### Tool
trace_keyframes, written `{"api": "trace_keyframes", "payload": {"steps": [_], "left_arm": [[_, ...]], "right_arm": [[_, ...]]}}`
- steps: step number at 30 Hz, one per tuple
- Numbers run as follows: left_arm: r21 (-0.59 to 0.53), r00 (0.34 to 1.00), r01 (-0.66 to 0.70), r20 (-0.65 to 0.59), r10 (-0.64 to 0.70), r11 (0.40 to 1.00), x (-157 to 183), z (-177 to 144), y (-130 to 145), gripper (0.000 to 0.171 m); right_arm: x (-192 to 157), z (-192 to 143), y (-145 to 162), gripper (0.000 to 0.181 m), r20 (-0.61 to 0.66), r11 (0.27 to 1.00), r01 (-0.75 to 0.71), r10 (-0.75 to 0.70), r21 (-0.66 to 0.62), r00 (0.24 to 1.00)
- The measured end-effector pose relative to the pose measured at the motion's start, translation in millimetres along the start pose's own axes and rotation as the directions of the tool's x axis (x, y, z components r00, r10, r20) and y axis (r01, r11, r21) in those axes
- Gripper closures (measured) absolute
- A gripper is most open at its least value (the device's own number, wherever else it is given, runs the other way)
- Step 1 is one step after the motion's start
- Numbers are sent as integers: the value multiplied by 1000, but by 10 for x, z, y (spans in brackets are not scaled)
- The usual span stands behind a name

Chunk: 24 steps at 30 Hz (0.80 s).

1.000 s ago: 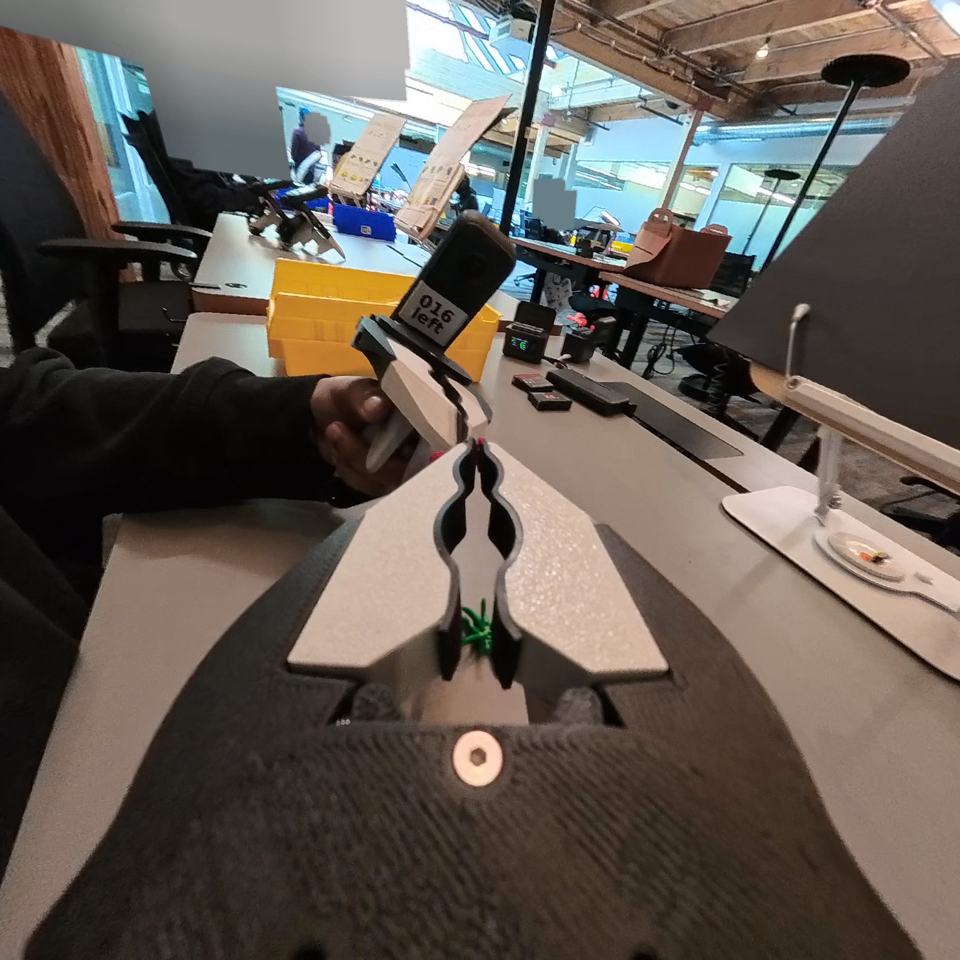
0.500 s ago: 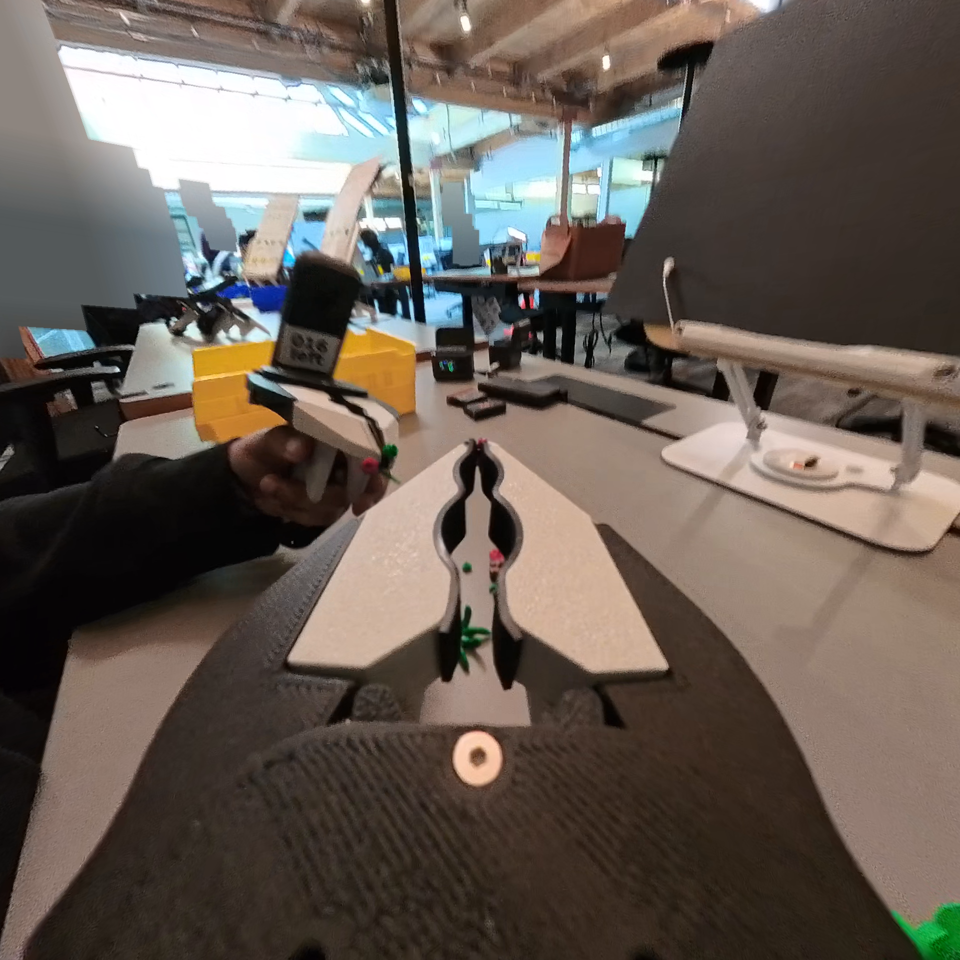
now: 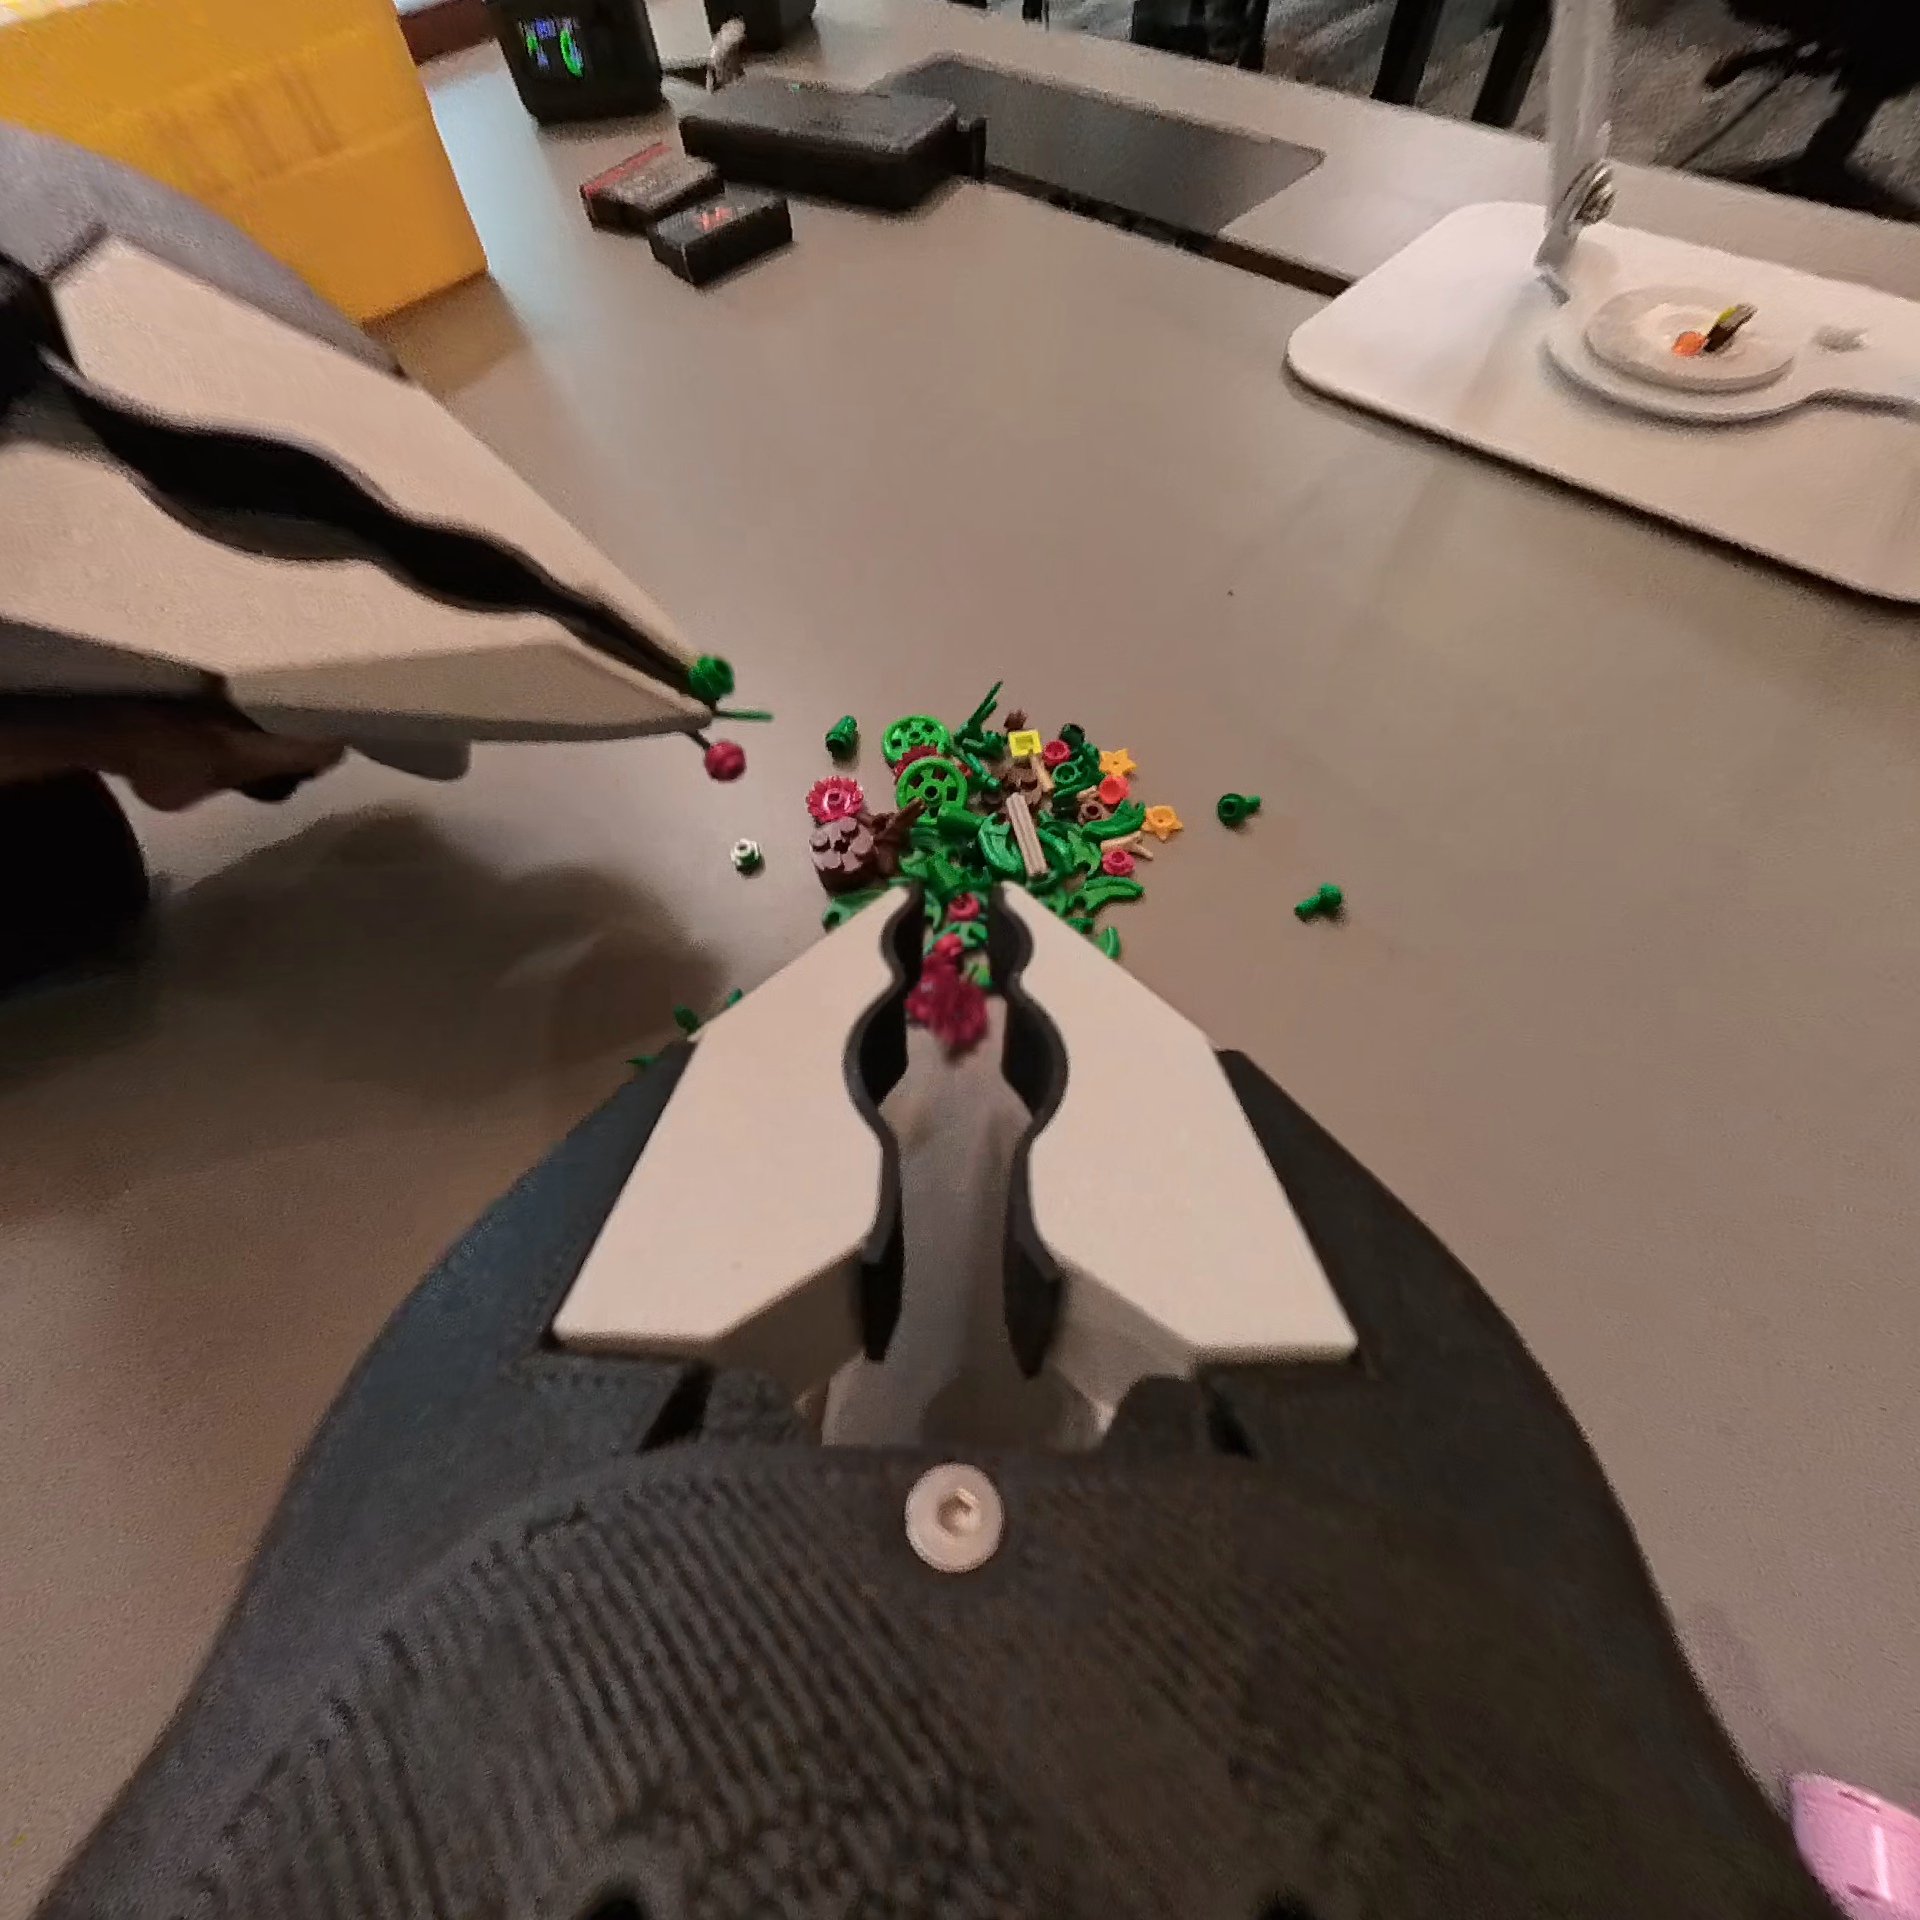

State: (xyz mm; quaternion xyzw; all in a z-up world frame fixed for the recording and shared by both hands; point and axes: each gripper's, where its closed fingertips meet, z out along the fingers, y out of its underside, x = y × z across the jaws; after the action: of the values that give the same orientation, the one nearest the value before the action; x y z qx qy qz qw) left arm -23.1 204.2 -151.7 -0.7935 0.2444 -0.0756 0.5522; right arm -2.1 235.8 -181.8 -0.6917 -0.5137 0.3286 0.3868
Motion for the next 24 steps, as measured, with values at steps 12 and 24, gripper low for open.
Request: {"api": "trace_keyframes", "payload": {"steps": [12, 24], "left_arm": [[34, 836, -513, 245, 490, 858, 150, -18, -224, 171], [76, 812, -555, 266, 520, 828, 279, -49, -358, 171]], "right_arm": [[-360, -404, -478, 160, 432, 918, -313, 186, 244, 883], [-430, -456, -519, 179, 495, 909, -351, 203, 226, 845]]}}
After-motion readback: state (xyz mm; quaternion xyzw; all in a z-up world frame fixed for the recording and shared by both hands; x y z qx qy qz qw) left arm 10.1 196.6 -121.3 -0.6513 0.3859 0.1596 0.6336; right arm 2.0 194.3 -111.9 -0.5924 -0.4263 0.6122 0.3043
